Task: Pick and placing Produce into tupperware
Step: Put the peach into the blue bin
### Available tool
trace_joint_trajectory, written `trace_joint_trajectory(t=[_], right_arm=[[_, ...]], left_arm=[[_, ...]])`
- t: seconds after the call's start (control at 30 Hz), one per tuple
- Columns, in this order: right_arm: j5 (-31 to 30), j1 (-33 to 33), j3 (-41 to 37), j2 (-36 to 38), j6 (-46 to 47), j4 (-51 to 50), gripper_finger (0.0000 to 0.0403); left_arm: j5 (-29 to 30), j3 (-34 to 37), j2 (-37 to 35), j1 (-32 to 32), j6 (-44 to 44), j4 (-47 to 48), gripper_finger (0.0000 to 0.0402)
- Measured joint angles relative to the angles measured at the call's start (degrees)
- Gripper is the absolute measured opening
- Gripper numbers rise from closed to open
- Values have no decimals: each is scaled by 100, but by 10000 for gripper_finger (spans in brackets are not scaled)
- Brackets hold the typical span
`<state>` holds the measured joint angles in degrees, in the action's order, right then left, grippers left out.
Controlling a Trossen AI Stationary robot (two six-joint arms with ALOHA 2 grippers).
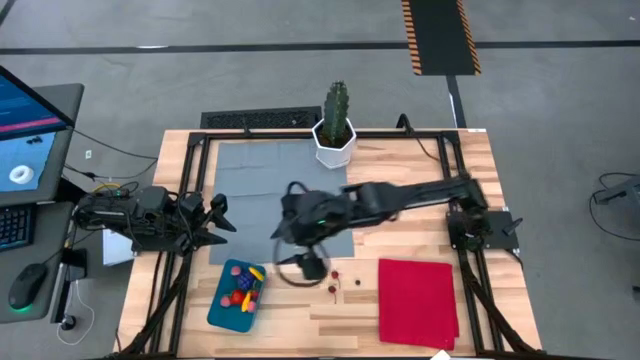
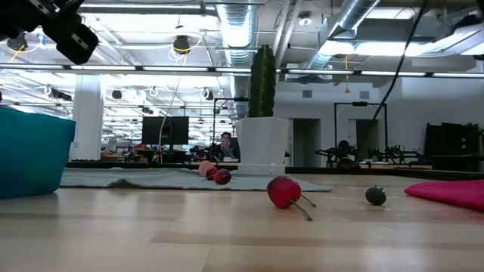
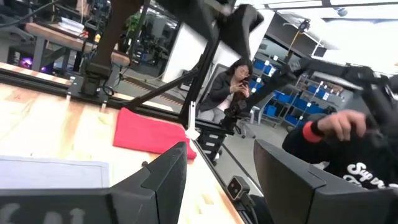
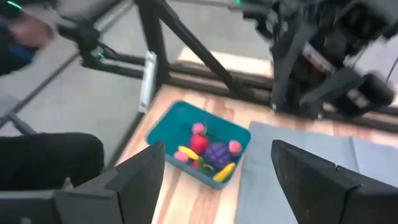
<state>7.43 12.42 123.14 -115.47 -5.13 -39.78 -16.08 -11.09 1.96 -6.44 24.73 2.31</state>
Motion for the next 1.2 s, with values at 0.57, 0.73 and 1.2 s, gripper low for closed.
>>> trace_joint_trajectory(t=[0.57,0.73,1.2], right_arm=[[-1822,756,-4070,4156,360,1211,318],[-1819,781,-5732,5291,1143,1655,318],[-1782,1274,-9437,6653,769,5274,318]], left_arm=[[392,0,0,1,-164,-1,177],[574,0,0,-2,112,2,177],[2501,2,644,1,422,-6,177]])
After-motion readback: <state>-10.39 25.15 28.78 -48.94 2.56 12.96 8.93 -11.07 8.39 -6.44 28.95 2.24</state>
